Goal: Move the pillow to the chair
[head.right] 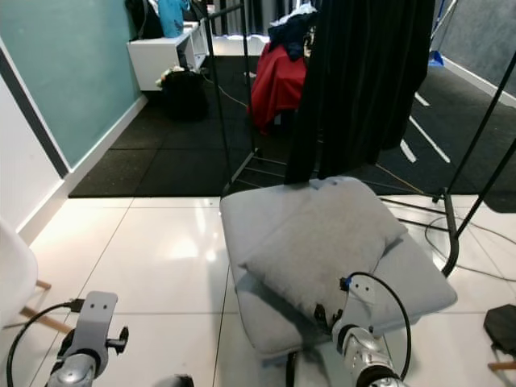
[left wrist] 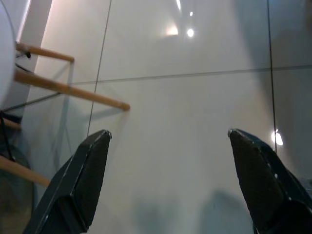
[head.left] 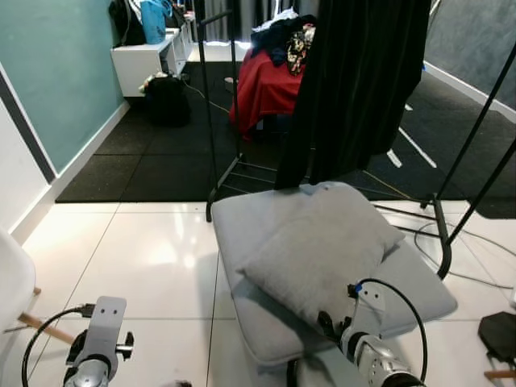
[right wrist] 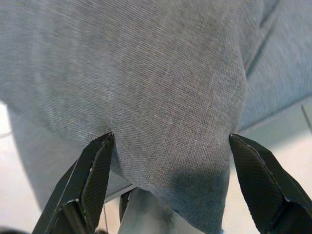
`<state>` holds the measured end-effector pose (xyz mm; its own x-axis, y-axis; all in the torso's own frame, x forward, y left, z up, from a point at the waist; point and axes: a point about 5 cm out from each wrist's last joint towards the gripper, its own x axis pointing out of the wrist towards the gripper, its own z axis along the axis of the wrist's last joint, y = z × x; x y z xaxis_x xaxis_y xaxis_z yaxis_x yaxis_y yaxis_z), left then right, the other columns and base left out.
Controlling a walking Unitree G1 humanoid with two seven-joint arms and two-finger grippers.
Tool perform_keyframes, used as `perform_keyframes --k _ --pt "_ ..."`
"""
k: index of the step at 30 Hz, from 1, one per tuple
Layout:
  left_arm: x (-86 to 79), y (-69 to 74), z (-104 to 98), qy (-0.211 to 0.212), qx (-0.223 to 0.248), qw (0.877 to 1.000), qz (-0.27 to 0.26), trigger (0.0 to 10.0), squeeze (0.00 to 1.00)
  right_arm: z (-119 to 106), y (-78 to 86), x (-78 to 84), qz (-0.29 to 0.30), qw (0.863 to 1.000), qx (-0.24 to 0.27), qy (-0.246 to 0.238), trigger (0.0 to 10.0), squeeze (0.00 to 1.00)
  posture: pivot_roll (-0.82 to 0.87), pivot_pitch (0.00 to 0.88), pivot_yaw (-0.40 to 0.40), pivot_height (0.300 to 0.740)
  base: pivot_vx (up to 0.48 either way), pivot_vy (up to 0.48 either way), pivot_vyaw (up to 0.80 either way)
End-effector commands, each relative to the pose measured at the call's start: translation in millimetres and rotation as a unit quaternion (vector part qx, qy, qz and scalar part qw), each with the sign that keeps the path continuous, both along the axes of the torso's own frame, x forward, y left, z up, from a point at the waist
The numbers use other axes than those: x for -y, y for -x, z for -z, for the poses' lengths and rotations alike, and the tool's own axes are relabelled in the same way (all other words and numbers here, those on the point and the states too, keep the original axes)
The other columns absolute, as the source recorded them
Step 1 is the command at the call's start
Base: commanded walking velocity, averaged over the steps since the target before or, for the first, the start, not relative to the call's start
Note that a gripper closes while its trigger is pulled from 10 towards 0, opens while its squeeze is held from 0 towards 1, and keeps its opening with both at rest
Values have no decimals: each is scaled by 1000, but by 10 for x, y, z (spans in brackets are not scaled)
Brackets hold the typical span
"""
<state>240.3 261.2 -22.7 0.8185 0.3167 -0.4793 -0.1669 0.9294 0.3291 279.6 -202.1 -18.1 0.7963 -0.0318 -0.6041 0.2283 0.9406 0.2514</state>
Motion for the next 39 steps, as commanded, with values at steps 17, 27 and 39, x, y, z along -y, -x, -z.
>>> perform_keyframes --k 17,27,39 --pt "-162 178 35 -21 -9 1000 9 10000 0 -550 -443 277 117 962 136 -205 10000 0 -59 158 43 480 0 0 0" --pt "-214 263 53 -25 -13 999 16 10000 0 -537 -435 237 136 938 147 -283 10000 0 -1 205 72 434 0 0 0" --pt "-245 302 57 -29 -17 999 22 10000 0 -687 -555 116 116 911 201 -342 0 0 13 213 80 434 0 0 0"
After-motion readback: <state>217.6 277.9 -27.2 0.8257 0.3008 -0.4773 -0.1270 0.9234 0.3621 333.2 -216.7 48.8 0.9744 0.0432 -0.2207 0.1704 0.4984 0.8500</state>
